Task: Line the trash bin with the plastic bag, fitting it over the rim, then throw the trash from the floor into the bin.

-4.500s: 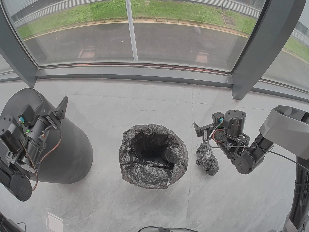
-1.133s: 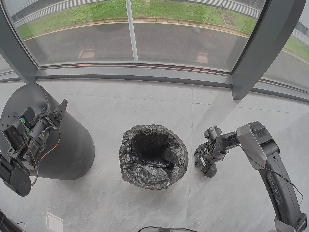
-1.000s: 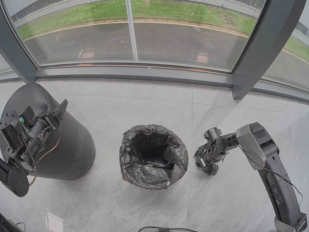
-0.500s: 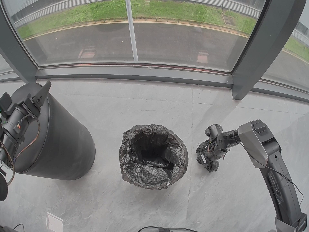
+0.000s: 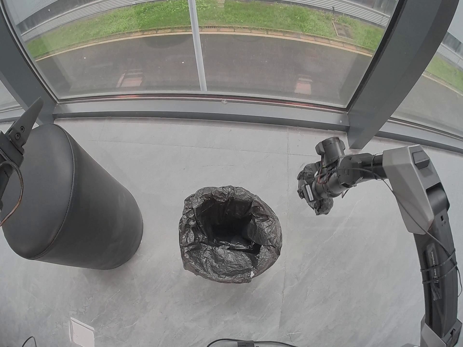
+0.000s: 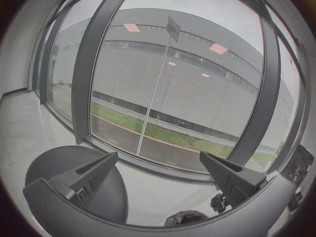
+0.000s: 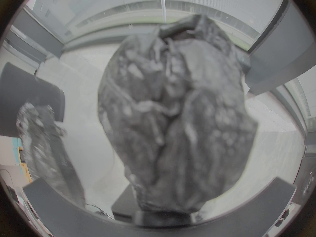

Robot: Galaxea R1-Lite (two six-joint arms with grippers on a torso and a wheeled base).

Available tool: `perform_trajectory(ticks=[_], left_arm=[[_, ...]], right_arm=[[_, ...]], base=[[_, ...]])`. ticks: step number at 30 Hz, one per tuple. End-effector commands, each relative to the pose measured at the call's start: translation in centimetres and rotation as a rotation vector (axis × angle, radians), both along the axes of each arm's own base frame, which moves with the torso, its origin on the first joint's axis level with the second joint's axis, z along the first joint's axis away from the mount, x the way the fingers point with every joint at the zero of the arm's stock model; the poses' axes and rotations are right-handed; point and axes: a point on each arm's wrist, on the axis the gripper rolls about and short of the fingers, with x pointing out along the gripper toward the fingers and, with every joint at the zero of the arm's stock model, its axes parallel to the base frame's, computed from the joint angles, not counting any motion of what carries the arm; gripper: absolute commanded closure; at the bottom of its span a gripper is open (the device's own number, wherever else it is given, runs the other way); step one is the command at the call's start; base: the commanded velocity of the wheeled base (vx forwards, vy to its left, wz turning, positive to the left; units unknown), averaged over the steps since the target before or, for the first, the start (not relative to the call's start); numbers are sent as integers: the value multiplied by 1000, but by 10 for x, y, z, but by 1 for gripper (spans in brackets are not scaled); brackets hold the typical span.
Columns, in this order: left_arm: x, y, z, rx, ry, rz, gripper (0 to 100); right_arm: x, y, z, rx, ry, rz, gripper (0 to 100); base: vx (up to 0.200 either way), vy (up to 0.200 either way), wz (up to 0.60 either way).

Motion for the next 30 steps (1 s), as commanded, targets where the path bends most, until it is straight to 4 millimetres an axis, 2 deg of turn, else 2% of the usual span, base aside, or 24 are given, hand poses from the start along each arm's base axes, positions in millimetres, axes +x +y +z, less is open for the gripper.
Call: perform_trajectory(ticks=[1, 3, 4, 5, 7, 11, 13, 14, 15, 17, 22, 27, 28, 30], left_arm=[[-31, 3, 6, 77, -16, 27, 0], [-43, 5, 4, 130, 21, 48, 0], [-45, 5, 4, 139, 28, 54, 0], [-55, 7, 4, 192, 74, 82, 0], [-69, 10, 3, 226, 151, 137, 0], [-98, 14, 2, 239, 274, 178, 0], [-111, 15, 1, 237, 284, 178, 0], [-111, 15, 1, 237, 284, 178, 0], [-120, 16, -1, 235, 283, 184, 0], [-125, 17, -7, 231, 284, 206, 0], [-131, 18, -41, 219, 341, 243, 0], [-136, 18, -56, 215, 352, 264, 0], [-138, 18, -65, 216, 365, 268, 0], [-141, 18, -73, 215, 368, 266, 0]], right_arm=[[-54, 20, 110, 102, -188, -5, 100], [-77, 30, 129, 132, -238, 28, 100], [-80, 32, 132, 136, -244, 35, 100], [-99, 42, 143, 158, -277, 68, 100], [-121, 55, 153, 193, -304, 107, 100], [-160, 85, 160, 268, -316, 182, 100], [-175, 95, 160, 282, -309, 218, 100], [-175, 95, 160, 282, -309, 218, 100], [-190, 109, 159, 290, -303, 266, 100], [-205, 122, 157, 301, -296, 319, 100], [-238, 153, 143, 319, -279, 434, 100], [-246, 166, 126, 301, -240, 472, 100], [-242, 172, 113, 281, -213, 473, 100], [-239, 176, 102, 265, -190, 470, 100]], base=[[0, 0, 0], [0, 0, 0], [0, 0, 0], [0, 0, 0], [0, 0, 0], [0, 0, 0], [0, 0, 0], [0, 0, 0], [0, 0, 0], [0, 0, 0], [0, 0, 0], [0, 0, 0], [0, 0, 0], [0, 0, 0]])
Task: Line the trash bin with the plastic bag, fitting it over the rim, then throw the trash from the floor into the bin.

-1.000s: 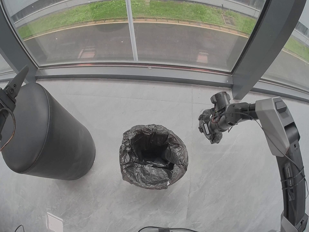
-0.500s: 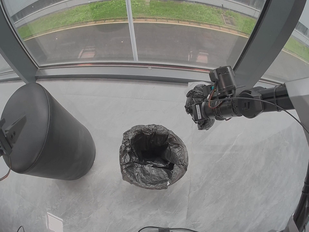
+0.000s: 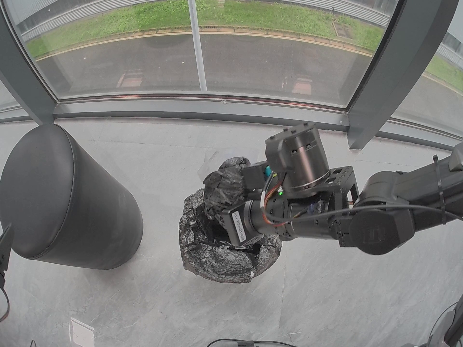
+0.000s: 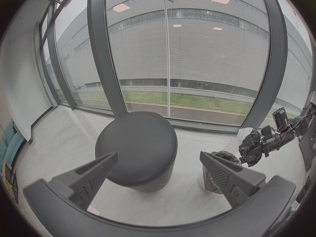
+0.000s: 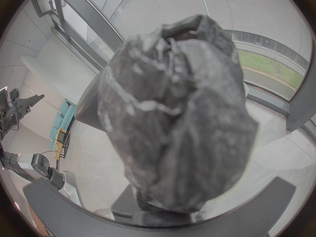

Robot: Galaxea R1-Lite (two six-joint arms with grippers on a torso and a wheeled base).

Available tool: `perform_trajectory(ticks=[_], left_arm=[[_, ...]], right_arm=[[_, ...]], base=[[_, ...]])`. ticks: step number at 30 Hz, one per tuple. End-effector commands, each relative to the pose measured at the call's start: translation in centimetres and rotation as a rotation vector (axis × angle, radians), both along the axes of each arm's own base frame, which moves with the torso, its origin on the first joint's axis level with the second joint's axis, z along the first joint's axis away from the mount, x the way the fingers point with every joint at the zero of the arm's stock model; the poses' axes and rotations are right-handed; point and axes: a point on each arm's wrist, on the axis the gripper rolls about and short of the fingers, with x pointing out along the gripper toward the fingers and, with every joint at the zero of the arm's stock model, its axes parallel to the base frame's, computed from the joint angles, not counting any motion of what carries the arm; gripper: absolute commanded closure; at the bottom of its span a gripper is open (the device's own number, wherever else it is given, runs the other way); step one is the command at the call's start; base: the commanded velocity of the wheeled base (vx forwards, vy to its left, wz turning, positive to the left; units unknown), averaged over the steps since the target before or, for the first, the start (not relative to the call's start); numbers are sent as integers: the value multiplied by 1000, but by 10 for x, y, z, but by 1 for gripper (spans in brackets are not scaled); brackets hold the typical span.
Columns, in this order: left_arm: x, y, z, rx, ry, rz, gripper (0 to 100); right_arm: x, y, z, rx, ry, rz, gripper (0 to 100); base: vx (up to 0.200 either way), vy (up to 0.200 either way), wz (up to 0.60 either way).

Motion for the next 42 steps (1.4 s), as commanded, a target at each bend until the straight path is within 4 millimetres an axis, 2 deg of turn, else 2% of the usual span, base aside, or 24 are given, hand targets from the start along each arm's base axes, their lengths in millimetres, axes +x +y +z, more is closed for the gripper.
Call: perform_trajectory(ticks=[1, 5, 10, 15, 28, 30, 42], left_arm=[[-16, 0, -20, -2, -28, 20, 0], [-18, 0, -34, -35, -17, 31, 0], [-19, 0, -44, -73, -36, 46, 0], [-21, 0, -58, -71, -27, 54, 0], [-34, -1, -120, -56, -28, 54, 0], [-36, -1, -124, -55, -46, 66, 0], [-36, -1, -123, -78, -63, 80, 0]], right_arm=[[-3, 12, -24, -44, 41, 22, 100], [3, 19, -42, -55, 50, 22, 100], [8, 23, -52, -57, 50, 21, 100], [8, 24, -53, -52, 48, 20, 100], [12, 27, -54, -25, 17, 12, 100], [12, 27, -57, -32, 18, 6, 100], [15, 30, -79, -75, 37, 0, 100]], base=[[0, 0, 0], [0, 0, 0], [0, 0, 0], [0, 0, 0], [0, 0, 0], [0, 0, 0], [0, 0, 0]])
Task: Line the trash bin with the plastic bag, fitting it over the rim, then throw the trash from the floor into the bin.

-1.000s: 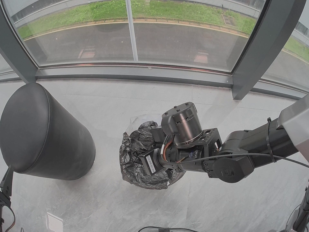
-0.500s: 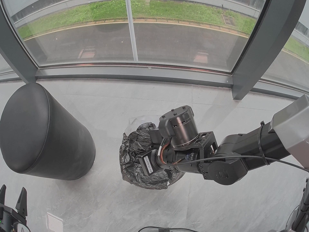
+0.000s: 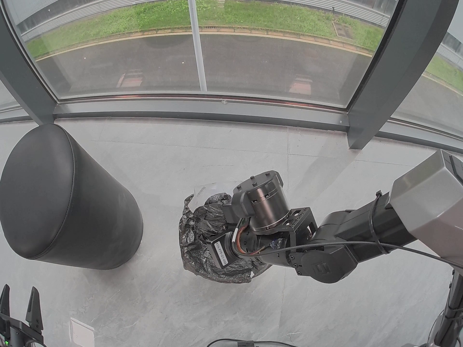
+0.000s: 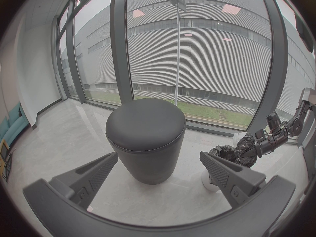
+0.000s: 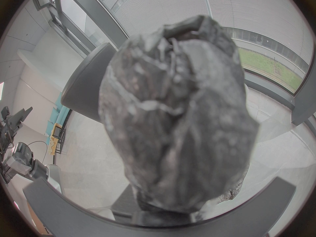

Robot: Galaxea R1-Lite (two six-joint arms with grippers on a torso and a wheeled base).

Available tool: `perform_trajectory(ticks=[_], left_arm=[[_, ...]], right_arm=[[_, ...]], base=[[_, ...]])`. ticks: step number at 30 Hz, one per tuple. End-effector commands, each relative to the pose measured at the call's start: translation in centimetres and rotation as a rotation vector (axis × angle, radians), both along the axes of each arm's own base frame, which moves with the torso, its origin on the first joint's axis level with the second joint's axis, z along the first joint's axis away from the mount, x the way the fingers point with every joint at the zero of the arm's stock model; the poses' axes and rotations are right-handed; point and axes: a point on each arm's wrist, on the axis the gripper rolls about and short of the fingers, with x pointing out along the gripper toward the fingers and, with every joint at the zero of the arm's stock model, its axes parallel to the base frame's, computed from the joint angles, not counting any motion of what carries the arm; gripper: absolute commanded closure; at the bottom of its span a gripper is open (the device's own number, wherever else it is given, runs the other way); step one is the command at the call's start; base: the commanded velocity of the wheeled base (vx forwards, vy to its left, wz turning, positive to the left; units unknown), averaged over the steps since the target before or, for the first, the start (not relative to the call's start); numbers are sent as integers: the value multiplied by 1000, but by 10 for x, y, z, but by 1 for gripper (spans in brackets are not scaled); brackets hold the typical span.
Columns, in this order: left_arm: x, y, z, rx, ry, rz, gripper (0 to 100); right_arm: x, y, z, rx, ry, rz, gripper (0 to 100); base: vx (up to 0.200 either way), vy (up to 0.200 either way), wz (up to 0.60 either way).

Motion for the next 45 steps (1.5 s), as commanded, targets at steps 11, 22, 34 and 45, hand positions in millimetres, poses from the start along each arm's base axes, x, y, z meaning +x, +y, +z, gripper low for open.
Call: perform_trajectory(ticks=[11, 22, 34, 45], left_arm=[[0, 1, -5, 41, 22, 31, 0], [1, -3, -6, 99, 37, -118, 0], [1, -3, -6, 123, 38, -155, 0], [1, -4, -7, 81, 46, -165, 0]], right_arm=[[1, 2, -11, -26, 13, 1, 100], [10, 11, -24, 9, -39, -35, 100], [19, 11, -43, -21, -23, -52, 100], [34, 1, -48, -39, -26, -85, 0]], base=[[0, 0, 0], [0, 0, 0], [0, 0, 0], [0, 0, 0]])
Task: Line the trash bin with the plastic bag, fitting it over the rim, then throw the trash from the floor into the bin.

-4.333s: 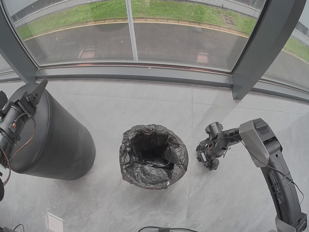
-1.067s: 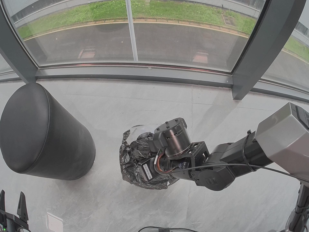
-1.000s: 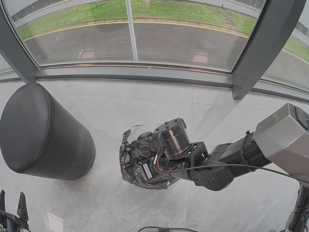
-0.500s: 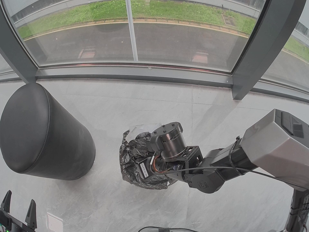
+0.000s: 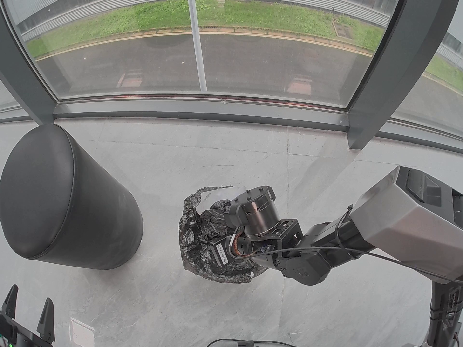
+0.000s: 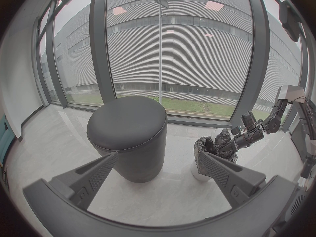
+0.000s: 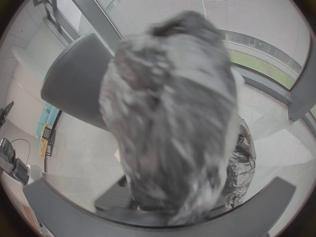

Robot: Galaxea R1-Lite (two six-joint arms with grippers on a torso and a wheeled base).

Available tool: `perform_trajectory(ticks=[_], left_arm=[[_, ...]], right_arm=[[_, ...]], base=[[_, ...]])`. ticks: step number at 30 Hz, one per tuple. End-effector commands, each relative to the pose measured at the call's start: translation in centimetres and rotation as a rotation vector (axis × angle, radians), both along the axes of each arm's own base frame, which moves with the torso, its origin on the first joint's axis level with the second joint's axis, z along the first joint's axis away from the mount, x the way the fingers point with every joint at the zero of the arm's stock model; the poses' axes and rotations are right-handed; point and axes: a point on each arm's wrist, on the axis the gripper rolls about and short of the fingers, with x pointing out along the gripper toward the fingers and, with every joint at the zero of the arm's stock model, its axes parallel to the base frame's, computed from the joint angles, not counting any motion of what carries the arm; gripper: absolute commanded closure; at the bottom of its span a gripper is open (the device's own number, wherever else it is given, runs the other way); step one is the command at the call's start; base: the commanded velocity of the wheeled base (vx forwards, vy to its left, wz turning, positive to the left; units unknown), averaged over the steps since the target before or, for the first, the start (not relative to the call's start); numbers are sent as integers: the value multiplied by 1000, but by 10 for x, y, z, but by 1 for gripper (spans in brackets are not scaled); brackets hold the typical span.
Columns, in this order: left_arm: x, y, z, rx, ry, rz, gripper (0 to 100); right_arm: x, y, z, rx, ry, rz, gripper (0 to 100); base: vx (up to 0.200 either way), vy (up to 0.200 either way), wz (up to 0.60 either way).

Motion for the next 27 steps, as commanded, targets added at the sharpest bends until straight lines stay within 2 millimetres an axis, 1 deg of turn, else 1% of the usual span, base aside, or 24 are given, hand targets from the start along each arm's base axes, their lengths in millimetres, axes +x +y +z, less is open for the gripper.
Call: perform_trajectory(ticks=[1, 6, 8, 10, 20, 23, 25, 26, 27], left_arm=[[1, 0, -5, -2, 21, -1, 0], [1, 1, -4, 20, 13, 43, 0], [1, 2, -4, 37, 13, 106, 0], [1, 3, -3, 39, 12, 129, 0], [1, 4, -3, 41, 11, 158, 0], [1, 4, -3, 41, 11, 175, 0], [1, 4, -3, 24, 9, 183, 0], [1, 4, -4, 7, 8, 175, 0], [1, 4, -4, 7, 8, 175, 0]], right_arm=[[7, -4, -5, -6, 6, -18, 0], [12, -5, -7, 4, 0, -28, 0], [12, -4, -6, 12, -8, -28, 0], [12, -3, -5, 18, -15, -28, 0], [9, 0, 1, 32, -55, -43, 0], [7, 5, -1, 43, -48, -27, 0], [7, 7, -7, 44, -44, -21, 0], [7, 11, -13, 52, -51, -16, 0], [7, 11, -14, 53, -52, -16, 0]], base=[[0, 0, 0], [0, 0, 0], [0, 0, 0], [0, 0, 0], [0, 0, 0], [0, 0, 0], [0, 0, 0], [0, 0, 0], [0, 0, 0]])
